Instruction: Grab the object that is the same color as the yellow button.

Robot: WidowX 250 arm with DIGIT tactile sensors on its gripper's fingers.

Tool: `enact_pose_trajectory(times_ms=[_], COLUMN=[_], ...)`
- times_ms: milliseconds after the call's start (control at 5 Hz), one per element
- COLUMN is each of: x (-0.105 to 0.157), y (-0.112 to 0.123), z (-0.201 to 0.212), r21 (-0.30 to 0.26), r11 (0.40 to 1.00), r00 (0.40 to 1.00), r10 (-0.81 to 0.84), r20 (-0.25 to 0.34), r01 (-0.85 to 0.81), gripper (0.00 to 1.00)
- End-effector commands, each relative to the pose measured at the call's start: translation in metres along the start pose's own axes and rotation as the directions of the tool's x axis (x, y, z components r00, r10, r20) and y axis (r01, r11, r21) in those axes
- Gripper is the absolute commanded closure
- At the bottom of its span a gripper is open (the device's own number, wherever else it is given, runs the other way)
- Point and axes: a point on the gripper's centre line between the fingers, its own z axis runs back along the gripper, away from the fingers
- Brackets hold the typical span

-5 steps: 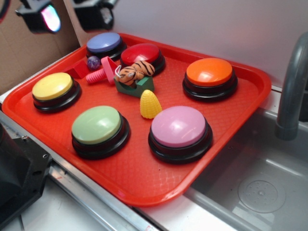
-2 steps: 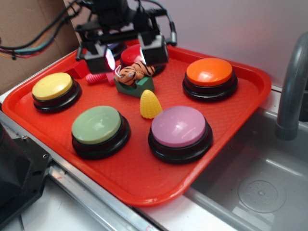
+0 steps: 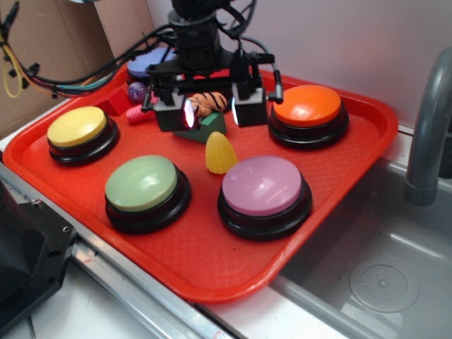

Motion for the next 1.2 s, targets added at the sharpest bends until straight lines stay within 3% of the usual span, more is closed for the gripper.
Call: enact_pose_trajectory(times_ms=[0,400,600,800,1000], x=[0.012,0.01,0.007,0.007,0.01], y=[-0.015,-0.018,-0.019,-0.017,-0.011], z=[-0.015,-0.034,-0.036,-0.032,-0.024], r21=[-0.019,0.012,0.023,0.005,-0.02], r11=[1.0,1.0,1.0,1.0,1.0], r00=[1.0,0.999,1.0,1.0,1.0], r10=[0.001,-0.002,-0.004,0.0,0.012], r20=[-0.004,-0.048,-0.025,-0.018,-0.002], r01=[-0.001,0.003,0.005,0.0,-0.012], gripper=[0.0,0.0,0.29,1.0,1.0])
